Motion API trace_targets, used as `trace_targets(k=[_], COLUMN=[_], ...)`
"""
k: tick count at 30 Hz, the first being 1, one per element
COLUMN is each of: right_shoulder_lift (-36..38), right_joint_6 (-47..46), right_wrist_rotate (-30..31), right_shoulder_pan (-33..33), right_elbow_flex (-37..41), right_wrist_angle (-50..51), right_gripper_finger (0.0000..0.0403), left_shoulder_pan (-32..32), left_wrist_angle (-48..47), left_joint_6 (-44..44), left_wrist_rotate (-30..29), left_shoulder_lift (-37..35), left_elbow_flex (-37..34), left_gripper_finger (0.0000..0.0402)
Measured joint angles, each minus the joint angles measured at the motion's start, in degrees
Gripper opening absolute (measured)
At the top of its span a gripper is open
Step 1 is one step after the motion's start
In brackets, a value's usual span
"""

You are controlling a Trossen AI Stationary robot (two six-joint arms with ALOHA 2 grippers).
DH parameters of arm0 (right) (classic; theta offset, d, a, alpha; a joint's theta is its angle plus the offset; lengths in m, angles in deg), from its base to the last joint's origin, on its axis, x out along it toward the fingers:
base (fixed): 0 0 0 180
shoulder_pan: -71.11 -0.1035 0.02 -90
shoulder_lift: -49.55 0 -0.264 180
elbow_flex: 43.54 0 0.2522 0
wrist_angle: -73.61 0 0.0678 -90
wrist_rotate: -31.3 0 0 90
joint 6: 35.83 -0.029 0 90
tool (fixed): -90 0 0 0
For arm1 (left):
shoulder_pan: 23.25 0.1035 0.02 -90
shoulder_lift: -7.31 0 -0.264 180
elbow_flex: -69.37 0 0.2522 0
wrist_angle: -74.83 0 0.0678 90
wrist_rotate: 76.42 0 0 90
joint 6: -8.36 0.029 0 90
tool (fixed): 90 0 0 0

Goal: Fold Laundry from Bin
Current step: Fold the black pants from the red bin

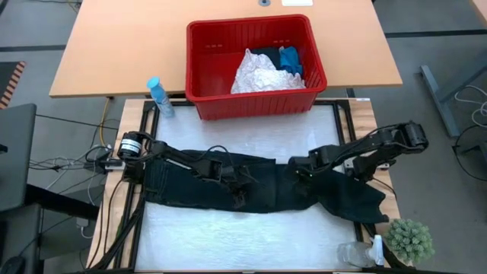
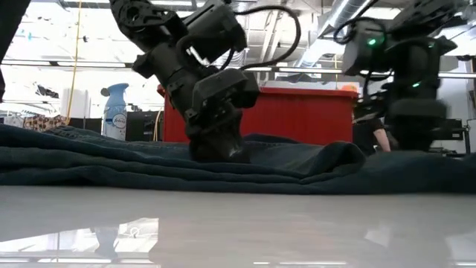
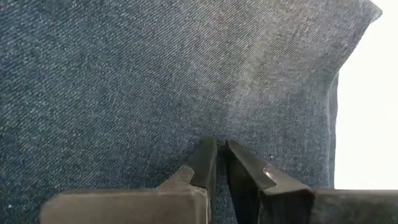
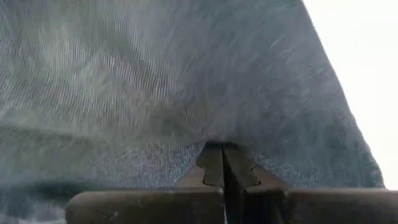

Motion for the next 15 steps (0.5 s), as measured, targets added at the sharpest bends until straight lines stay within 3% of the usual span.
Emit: trace_targets(k=[5, 8, 15], right_shoulder_lift=[0.22, 0.87, 9.22], right_joint_6=[1.97, 3.4, 13.07], right_wrist_rotate=[2.95, 0.78, -2.49], right_shoulder_pan=[7.24, 10.63, 11.5], right_elbow_flex=[-0.02, -1.16, -9.58], right_wrist_angle=[-2.66, -2.11, 3.57], right_gripper_finger=[0.0013, 0.0013, 0.0026], left_shoulder_pan=[0.02, 0.02, -0.09], left_wrist_angle=[1.42, 1.35, 2.64], left_joint_6=[-0.5, -1.75, -1.11], left_wrist_rotate=[-2.21, -3.08, -4.5], left_shoulder_lift=[-0.29, -0.31, -0.11], left_elbow_flex=[-2.77, -3.82, -4.34], left_gripper_finger=[0.0027, 0.0027, 0.0027])
